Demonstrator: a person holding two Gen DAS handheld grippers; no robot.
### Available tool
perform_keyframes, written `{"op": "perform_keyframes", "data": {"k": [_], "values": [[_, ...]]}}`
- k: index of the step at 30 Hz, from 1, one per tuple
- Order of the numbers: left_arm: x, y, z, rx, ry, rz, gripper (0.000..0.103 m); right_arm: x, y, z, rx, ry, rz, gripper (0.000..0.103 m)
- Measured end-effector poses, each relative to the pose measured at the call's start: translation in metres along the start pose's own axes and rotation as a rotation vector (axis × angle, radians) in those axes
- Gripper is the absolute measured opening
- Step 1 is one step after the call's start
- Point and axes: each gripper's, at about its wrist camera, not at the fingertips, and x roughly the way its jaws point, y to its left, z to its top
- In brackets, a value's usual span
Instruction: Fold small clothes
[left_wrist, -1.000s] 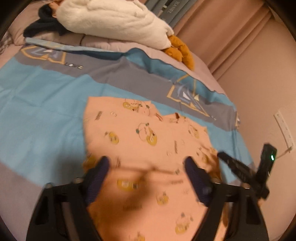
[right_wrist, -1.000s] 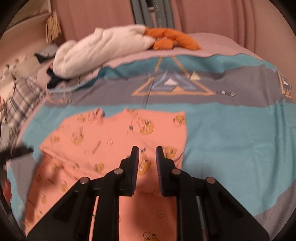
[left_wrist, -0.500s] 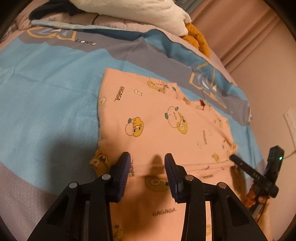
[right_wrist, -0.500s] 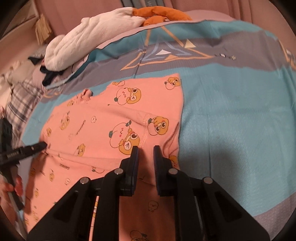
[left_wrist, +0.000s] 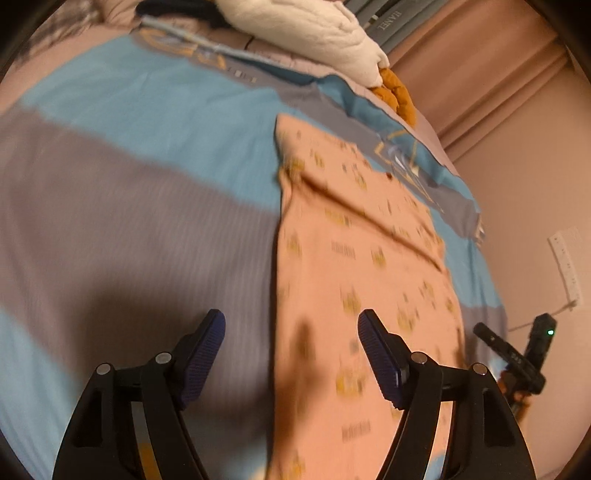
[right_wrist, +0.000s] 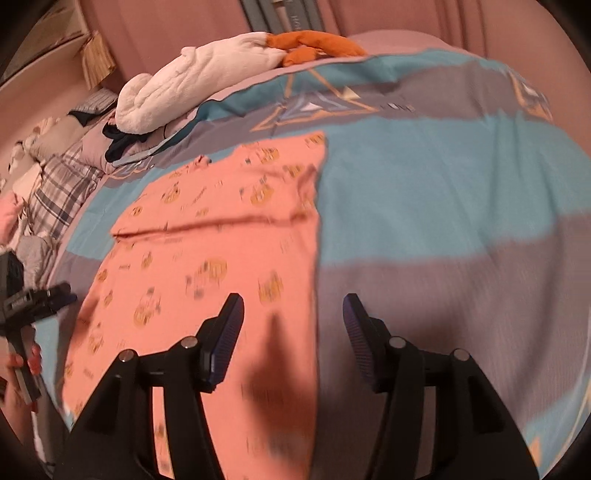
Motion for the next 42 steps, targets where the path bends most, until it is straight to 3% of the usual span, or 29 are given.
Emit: {"op": "perform_keyframes", "data": {"k": [8, 13, 15, 22, 25, 28, 34, 38, 42], "values": [[-0.014, -0.002, -0.05, -0.082, 0.035, -0.152, 0.073, -0.029, -0.022, -0.061, 0.154, 0.099, 0.153, 0.064], [0.003, -0.005, -0.054, -0.101, 0.075, -0.185, 0.073, -0.026, -0.025, -0.084, 0.22, 0.129, 0.224, 0.066], [0.009, -0.006, -0.048, -0.111, 0.068, -0.21, 0.073, -0.019, -0.026, -0.089, 0.263, 0.121, 0.304, 0.067], [0.043, -0.015, -0.015, -0.122, 0.12, -0.309, 0.073, 0.014, -0.013, -0.063, 0.273, 0.118, 0.381, 0.067], [0.056, -0.017, -0.006, -0.14, 0.14, -0.335, 0.073, 0.03, -0.008, -0.046, 0.274, 0.129, 0.379, 0.059], [0.056, -0.015, -0.007, -0.161, 0.129, -0.357, 0.072, 0.037, -0.013, -0.044, 0.295, 0.133, 0.379, 0.045], [0.045, -0.004, -0.035, -0.16, 0.174, -0.348, 0.037, 0.023, -0.024, -0.07, 0.3, 0.163, 0.407, 0.015], [0.034, 0.009, -0.062, -0.223, 0.181, -0.374, 0.021, 0.007, -0.028, -0.096, 0.335, 0.18, 0.458, 0.012], [0.02, 0.015, -0.084, -0.25, 0.18, -0.395, 0.019, -0.007, -0.023, -0.115, 0.316, 0.2, 0.472, 0.011]]}}
